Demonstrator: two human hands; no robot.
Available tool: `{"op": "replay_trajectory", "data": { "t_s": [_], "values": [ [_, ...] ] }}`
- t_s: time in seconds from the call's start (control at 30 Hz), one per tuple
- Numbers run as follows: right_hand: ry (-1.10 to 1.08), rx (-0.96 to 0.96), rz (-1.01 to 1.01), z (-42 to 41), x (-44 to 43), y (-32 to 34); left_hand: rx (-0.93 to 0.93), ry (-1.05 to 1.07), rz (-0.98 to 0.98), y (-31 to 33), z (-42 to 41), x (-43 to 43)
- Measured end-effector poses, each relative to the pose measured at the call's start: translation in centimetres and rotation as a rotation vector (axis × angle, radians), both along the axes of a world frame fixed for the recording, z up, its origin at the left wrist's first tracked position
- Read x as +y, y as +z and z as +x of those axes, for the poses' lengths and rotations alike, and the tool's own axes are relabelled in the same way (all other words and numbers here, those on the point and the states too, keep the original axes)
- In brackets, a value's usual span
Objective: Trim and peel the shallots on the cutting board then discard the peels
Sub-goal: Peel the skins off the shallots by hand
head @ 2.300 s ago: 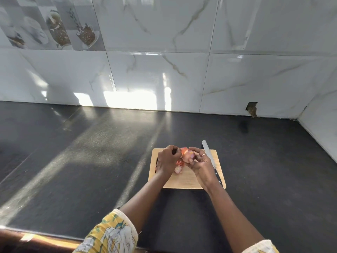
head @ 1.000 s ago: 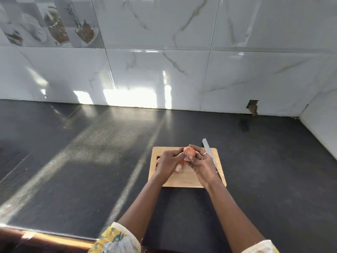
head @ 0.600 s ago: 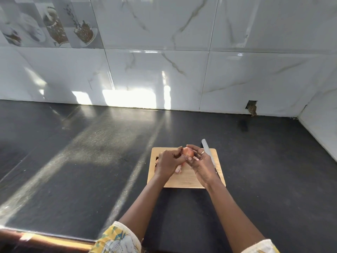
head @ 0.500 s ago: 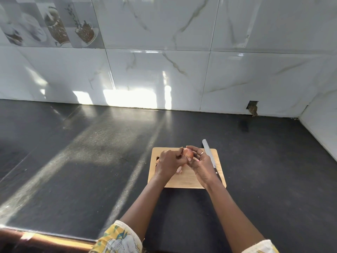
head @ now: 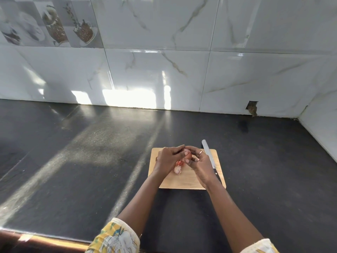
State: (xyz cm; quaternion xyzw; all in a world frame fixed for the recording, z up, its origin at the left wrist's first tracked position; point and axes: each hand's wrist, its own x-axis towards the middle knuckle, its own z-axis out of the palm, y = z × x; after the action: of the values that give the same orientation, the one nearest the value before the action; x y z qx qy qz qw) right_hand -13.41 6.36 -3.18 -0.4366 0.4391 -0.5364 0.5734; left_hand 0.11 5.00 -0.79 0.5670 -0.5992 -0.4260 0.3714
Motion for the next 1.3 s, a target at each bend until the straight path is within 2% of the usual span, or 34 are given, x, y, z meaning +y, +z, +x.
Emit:
{"op": "replay_trajectory", "data": {
  "t_s": [0.37, 0.53, 0.67, 0.73, 0.83, 0.97, 1.1, 1.3],
  "values": [
    [-0.033, 0.006, 0.001, 0.5, -0.5, -0.5, -0.04, 0.262, -0.147, -0.6, -1.3, 0.4],
    [-0.045, 0.0, 0.023, 0.7, -0.6, -0.5, -0.268, 0.227, -0.301, -0.9, -1.5, 0.4],
    [-0.059, -0.009, 0.032, 0.6, -0.5, -0.4, -0.339, 0.244, -0.284, -1.6, -1.2, -0.3],
    [-0.062, -0.012, 0.032, 0.5, -0.5, -0.2, -0.306, 0.25, -0.241, -1.6, -1.1, -0.3],
    [-0.068, 0.0, 0.028, 0.3, -0.7, 0.1, -0.155, 0.261, -0.178, -1.2, -1.1, 0.1],
    [-0.08, 0.047, 0.013, 0.2, -0.8, 0.6, -0.11, 0.154, -0.114, -1.2, -1.0, 0.2],
    [-0.059, 0.094, 0.001, 0.3, -0.6, 1.1, 0.017, 0.106, -0.073, -0.9, -1.0, 0.0],
    [-0.04, 0.158, 0.002, -0.1, -0.4, 1.6, 0.008, 0.028, -0.042, -1.0, -0.6, -0.7]
  ]
}}
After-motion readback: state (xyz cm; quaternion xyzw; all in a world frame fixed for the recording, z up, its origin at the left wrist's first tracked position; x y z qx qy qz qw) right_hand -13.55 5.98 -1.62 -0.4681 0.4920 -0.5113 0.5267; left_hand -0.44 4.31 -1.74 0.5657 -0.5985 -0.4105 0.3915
